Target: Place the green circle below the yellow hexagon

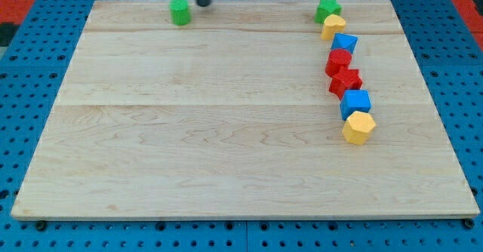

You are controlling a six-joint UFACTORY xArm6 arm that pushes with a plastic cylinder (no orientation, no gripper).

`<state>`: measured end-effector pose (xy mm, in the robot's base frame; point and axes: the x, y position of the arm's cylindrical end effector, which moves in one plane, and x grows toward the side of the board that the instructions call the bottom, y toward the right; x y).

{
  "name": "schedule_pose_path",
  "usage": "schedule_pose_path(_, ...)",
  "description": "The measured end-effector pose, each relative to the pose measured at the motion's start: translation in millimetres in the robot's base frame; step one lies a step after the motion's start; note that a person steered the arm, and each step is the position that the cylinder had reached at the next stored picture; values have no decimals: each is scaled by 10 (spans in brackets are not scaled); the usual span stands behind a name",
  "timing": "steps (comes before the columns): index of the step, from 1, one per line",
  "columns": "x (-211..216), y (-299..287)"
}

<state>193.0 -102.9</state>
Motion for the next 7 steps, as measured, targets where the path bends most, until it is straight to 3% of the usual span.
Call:
schedule_pose_path(1,228,-223)
schedule_pose_path(3,524,-1385)
schedule_pose_path(4,583,-1456)
schedule_pose_path(6,903,-725)
schedule_pose_path(7,859,-266)
